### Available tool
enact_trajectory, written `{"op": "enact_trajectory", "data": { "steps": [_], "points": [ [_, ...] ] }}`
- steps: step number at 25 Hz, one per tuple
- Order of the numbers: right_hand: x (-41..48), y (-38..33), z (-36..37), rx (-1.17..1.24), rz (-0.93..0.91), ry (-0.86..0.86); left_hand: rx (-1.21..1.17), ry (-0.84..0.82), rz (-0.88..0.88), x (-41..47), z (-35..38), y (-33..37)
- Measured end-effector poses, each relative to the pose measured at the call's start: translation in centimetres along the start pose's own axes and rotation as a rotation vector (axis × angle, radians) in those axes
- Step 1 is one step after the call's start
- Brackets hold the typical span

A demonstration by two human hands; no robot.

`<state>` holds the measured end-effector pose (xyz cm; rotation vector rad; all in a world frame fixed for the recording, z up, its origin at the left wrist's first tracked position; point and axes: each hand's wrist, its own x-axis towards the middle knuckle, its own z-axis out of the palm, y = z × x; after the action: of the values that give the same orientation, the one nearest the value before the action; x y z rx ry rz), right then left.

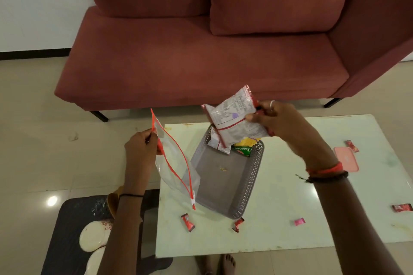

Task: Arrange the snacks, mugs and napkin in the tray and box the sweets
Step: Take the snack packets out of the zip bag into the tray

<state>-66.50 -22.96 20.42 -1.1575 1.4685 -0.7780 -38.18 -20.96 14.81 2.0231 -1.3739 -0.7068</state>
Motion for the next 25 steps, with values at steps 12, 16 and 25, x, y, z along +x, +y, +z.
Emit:
{"op": "enact_trajectory", "data": {
  "steps": [12,16,25],
  "points": [
    [14.1,21.5,1.0,-0.783,0.334,-0.031,0.039,0.034,0.056,2.4,-0.1,-2.5],
    [16.0,24.4,1.4,-0.843,0.319,-0.064,0.048,0.031,0.064,2.8,0.3,-3.2],
    [16.7,26.8,1.9,-0.881,0.301,0.008,0.06,-0.003,0.037,3.3,0.5,-4.1]
  ]
}}
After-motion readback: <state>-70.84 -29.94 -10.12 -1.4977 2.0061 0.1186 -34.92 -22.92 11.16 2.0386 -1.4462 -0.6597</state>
